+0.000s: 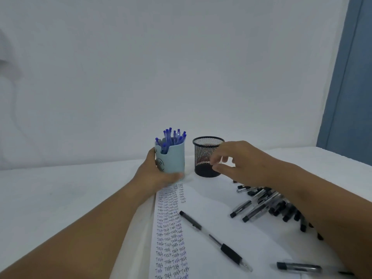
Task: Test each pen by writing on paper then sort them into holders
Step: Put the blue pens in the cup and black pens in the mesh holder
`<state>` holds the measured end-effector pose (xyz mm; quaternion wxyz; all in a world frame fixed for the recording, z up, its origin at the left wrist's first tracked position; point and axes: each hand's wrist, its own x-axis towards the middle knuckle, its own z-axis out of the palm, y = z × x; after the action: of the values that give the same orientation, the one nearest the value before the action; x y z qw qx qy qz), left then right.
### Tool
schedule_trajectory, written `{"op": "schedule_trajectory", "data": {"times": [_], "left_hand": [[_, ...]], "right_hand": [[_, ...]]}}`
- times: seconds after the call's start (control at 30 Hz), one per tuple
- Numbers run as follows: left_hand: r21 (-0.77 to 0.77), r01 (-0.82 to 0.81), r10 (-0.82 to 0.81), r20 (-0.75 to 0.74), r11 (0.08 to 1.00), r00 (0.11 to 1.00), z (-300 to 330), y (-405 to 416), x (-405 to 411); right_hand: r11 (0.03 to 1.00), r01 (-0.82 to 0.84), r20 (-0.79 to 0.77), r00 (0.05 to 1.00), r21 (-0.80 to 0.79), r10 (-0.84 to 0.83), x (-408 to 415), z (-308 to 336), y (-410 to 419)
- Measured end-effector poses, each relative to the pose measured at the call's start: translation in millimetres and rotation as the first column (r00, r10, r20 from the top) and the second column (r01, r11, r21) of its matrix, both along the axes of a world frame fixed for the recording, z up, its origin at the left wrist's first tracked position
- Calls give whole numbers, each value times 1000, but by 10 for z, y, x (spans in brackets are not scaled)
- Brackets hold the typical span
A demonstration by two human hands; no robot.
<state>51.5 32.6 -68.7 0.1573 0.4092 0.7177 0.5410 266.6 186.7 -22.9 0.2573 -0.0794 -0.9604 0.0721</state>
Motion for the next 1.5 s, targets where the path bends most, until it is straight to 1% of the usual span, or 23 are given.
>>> {"op": "schedule_trajectory", "data": {"times": [0.07,0.1,0.13,0.23,0.33,0.4,0.43,0.47,0.53,0.6,0.63,0.67,0.73,0.8,0.87,0.93,0.97,1.03,1.13,1.2,1.27,1.43,1.5], "left_hand": [[-216,-116,68,-219,970,973,-36,-28,-39],[-285,-191,101,-302,939,948,-40,-35,-55],[-317,-251,131,-355,914,926,-38,-36,-63],[-325,-357,198,-433,876,879,-29,-25,-84],[-269,-376,237,-432,887,870,-40,-22,-77],[-161,-381,301,-373,910,877,-32,-25,-21],[-74,-403,356,-343,912,869,-14,-25,24],[43,-435,425,-318,899,847,10,-14,70],[329,-456,545,-272,827,793,73,-4,170],[560,-342,577,-317,755,753,164,-16,300],[618,-250,556,-370,746,744,216,-16,374],[640,-148,507,-424,754,751,267,-6,461],[597,31,352,-513,801,783,349,49,665],[468,88,201,-533,880,822,405,164,892],[282,55,99,-504,958,858,369,318,1059],[124,39,34,-535,992,844,307,468,1122],[59,15,21,-561,998,827,296,531,1131],[-56,-97,44,-602,994,797,302,635,1094],[-189,-228,75,-588,955,805,399,759,1051],[-243,-243,70,-556,939,828,468,801,1046],[-267,-227,41,-559,936,828,509,804,1058],[-275,-186,-43,-657,943,753,602,765,1130],[-263,-161,-58,-664,951,745,655,749,1122]], "right_hand": [[1000,-4,1,1000,29,4,10,69,-1],[1000,-3,-14,1000,24,3,10,111,-1],[1000,3,-39,999,-3,-3,6,154,-1],[995,6,-134,991,-96,-19,-11,305,-3],[997,18,-161,986,-78,-30,-27,473,-15],[997,33,-159,986,-73,-44,-12,573,-16],[996,44,-153,987,-77,-56,10,609,-17],[995,57,-143,987,-83,-68,42,633,-16],[992,65,-116,990,-107,-77,119,644,-21],[988,76,-77,993,-133,-86,208,603,-38],[986,79,-57,995,-148,-88,252,570,-53],[983,78,-36,996,-165,-85,298,535,-71],[979,83,5,997,-184,-83,386,469,-110],[974,100,32,995,-202,-96,479,413,-137],[968,114,41,993,-224,-108,562,369,-153],[960,145,35,989,-239,-141,641,343,-141],[955,166,32,986,-247,-163,684,324,-122],[945,200,15,979,-259,-203,767,250,-69],[933,216,-26,972,-289,-233,856,76,7],[923,218,-34,970,-318,-241,890,-8,51],[917,223,-38,968,-331,-249,922,-48,88],[908,214,-91,960,-361,-263,1019,-79,125],[900,198,-129,955,-389,-266,1047,-69,117]]}}
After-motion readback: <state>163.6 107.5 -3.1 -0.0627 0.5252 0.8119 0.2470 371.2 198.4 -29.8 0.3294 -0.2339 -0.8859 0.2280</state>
